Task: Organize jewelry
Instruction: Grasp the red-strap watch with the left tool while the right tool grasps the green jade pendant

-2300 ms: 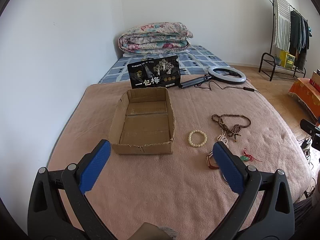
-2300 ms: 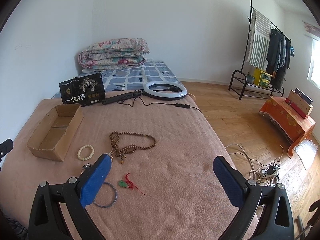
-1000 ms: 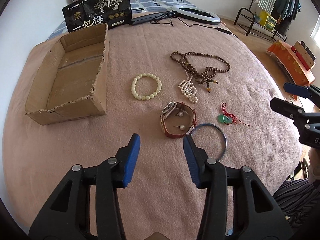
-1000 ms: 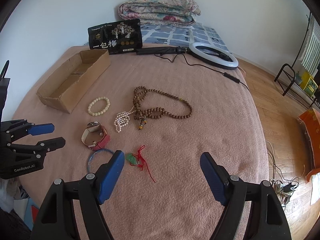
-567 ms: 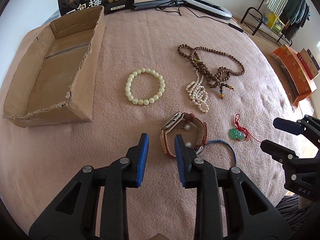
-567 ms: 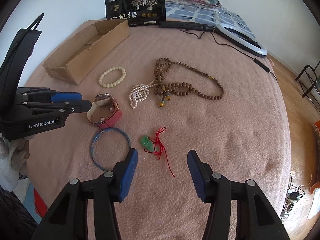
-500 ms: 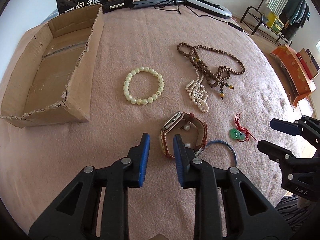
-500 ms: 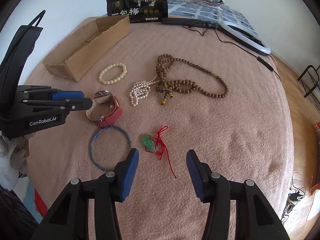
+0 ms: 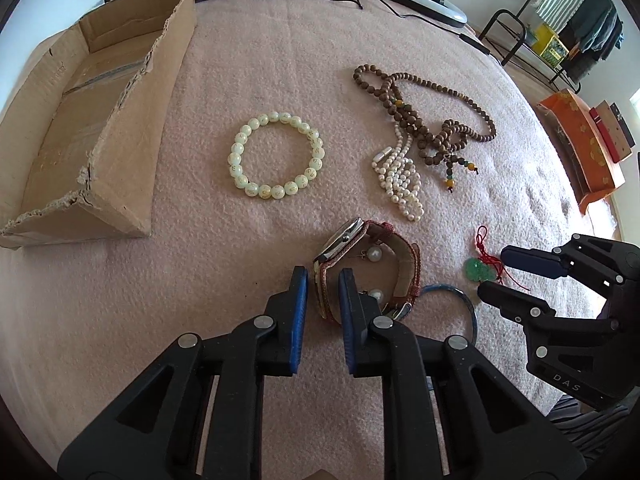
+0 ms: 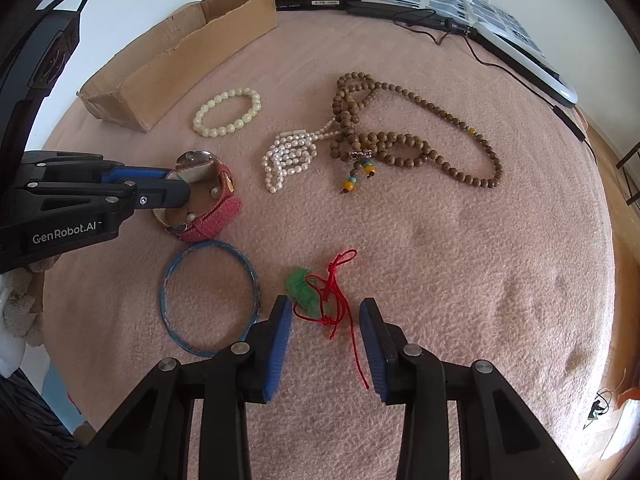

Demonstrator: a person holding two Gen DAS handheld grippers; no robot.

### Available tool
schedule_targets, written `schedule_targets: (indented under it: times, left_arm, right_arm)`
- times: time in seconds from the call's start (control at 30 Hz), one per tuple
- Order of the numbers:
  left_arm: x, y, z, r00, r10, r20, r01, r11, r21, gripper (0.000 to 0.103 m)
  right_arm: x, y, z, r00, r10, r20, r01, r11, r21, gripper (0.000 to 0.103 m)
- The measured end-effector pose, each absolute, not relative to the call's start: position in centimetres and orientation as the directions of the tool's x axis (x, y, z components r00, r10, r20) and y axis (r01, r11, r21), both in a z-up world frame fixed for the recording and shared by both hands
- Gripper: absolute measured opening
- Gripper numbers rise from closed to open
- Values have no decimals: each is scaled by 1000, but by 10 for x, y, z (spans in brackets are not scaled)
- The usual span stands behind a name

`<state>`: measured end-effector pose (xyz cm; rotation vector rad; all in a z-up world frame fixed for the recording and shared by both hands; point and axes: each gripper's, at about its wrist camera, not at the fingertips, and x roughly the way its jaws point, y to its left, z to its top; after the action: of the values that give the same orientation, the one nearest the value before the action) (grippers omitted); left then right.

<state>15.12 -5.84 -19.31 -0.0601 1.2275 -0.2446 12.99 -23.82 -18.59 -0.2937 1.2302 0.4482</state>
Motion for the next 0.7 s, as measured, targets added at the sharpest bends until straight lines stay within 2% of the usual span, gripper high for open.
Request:
schedule_targets:
  times: [0.33, 0.43, 0.5, 0.7]
  left_arm:
    - [153, -64, -199, 327, -197, -924, 164, 975, -149, 9]
    - [153, -64, -200, 330, -199, -923, 163, 975, -152, 7]
    - [154, -64, -200, 331, -204, -921, 163, 974, -157, 6]
    - [151, -62, -197, 340, -212, -916, 166, 973, -163, 6]
  right_arm:
    - [137, -229, -193, 263, 158, -952, -496, 868, 7, 32]
    - [137, -226, -194, 263, 152, -953, -506, 862, -2, 26]
    - [136, -225, -194, 261, 152, -953, -505, 863, -1, 17]
    - [134, -230, -187, 269, 160, -950, -480, 877, 12, 14]
